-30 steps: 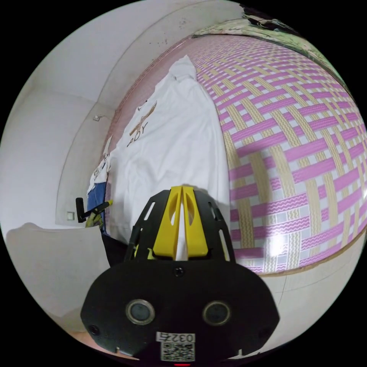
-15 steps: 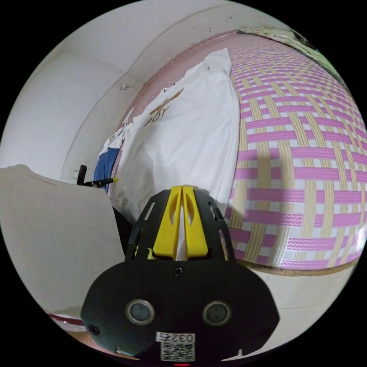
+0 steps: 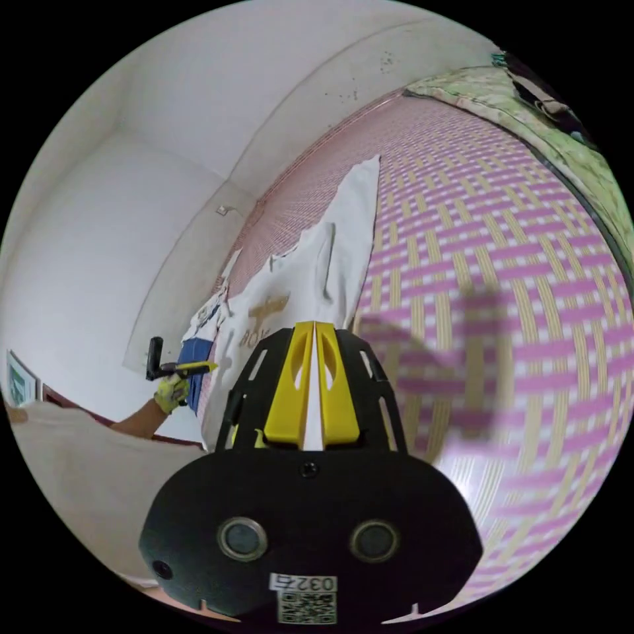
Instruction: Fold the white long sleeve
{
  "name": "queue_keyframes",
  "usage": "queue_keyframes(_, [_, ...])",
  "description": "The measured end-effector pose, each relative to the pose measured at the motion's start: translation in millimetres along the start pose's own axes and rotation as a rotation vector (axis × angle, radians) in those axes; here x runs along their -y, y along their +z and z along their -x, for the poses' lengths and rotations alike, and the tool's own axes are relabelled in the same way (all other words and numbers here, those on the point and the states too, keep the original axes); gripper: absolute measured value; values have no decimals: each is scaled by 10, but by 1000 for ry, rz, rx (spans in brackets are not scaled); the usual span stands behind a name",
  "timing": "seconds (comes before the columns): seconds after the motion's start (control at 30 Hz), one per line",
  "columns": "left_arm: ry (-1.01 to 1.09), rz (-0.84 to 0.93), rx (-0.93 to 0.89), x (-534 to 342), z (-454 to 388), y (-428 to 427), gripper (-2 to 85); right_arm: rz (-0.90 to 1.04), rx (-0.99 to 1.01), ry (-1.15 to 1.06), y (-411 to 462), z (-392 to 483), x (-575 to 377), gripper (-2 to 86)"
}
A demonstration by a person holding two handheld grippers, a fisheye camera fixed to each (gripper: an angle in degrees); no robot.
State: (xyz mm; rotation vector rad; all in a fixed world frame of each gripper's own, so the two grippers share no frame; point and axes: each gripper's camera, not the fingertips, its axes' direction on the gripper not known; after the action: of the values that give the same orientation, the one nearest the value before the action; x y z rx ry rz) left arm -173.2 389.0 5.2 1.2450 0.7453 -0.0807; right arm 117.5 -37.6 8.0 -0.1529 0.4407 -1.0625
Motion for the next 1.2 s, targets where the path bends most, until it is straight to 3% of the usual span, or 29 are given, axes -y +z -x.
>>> queue_keyframes(0.17, [159,204,161,1071,-817,697,-9,73,3,3,757,-480,1706,11])
queue_keyframes(0.3, [184,327,205,1242,-973,1111,-9,125,-53,31,1259,-755,2654,39])
queue_keyframes(0.57, [222,285,245,1169,-1202,1287,-10,145,-224,35,1911,-1247,4073,82])
queue_keyframes(0.8, [118,280,133,1130,-979,1333,-10,151,-238,49,2345,-1400,4659,107])
queue_keyframes(1.0, [116,278,155,1003,-979,1368,-10,209,-217,65,2586,-1300,4780,42])
queue_keyframes(1.13, [126,266,182,870,-962,1366,-10,-17,-99,82,1720,-1209,4566,34])
queue_keyframes(1.2, [133,262,186,813,-929,1358,-10,-109,-143,47,1144,-1083,4393,34])
